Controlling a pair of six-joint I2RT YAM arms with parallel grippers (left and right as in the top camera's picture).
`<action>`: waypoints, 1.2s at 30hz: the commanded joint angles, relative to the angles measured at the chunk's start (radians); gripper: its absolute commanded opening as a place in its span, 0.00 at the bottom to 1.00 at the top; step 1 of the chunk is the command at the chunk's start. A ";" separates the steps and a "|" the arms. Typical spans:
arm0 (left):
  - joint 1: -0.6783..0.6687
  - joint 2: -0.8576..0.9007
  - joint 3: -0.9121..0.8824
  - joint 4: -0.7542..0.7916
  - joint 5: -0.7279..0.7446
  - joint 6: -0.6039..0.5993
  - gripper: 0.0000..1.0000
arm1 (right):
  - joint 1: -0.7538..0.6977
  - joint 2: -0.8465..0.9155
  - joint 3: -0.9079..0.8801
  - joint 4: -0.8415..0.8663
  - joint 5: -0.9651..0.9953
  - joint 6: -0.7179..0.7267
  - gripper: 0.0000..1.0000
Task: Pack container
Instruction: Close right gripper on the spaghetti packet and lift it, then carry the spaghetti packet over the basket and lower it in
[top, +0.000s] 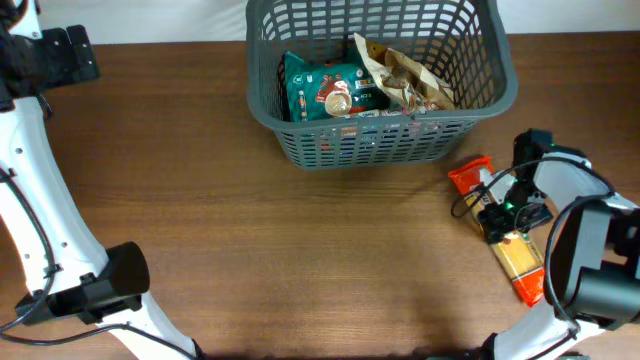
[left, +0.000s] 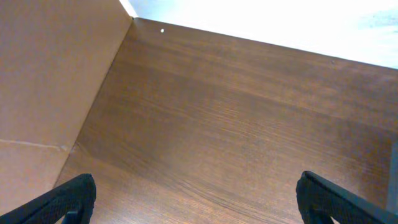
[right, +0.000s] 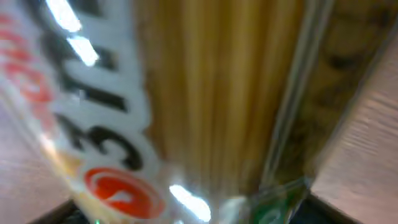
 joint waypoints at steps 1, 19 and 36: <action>0.003 0.005 -0.003 0.000 -0.004 -0.014 0.99 | 0.008 0.035 -0.019 -0.003 -0.006 0.039 0.61; 0.003 0.005 -0.003 0.000 -0.004 -0.014 0.99 | -0.167 0.035 0.026 -0.019 -0.323 0.260 0.21; 0.003 0.005 -0.003 0.000 -0.004 -0.014 0.99 | -0.240 0.034 0.447 -0.159 -0.671 0.536 0.27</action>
